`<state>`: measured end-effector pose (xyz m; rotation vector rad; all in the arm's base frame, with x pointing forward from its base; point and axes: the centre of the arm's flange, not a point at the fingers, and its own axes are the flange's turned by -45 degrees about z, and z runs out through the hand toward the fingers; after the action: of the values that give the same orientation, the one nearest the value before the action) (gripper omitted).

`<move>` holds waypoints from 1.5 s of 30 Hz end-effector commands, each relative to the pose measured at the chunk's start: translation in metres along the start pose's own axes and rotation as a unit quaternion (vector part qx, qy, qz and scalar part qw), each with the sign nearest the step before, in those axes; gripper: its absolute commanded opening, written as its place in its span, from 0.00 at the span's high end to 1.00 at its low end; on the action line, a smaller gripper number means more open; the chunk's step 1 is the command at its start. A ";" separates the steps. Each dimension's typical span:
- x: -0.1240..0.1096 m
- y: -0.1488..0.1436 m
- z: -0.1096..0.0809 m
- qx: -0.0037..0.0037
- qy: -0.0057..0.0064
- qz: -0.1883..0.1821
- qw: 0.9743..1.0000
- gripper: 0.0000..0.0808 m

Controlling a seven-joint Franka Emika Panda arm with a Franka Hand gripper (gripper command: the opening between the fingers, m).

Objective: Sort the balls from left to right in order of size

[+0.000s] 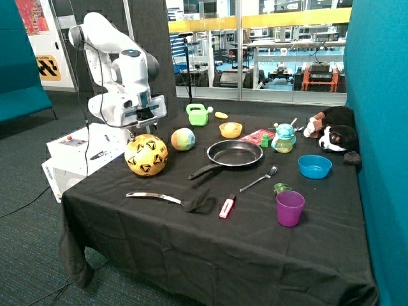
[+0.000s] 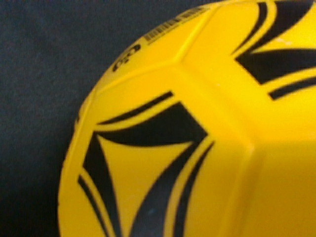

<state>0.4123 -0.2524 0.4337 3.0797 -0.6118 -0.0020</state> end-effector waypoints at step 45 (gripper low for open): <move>0.007 -0.010 0.033 0.001 0.000 -0.033 0.999 0.41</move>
<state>0.4211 -0.2499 0.4050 3.0990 -0.5209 -0.0011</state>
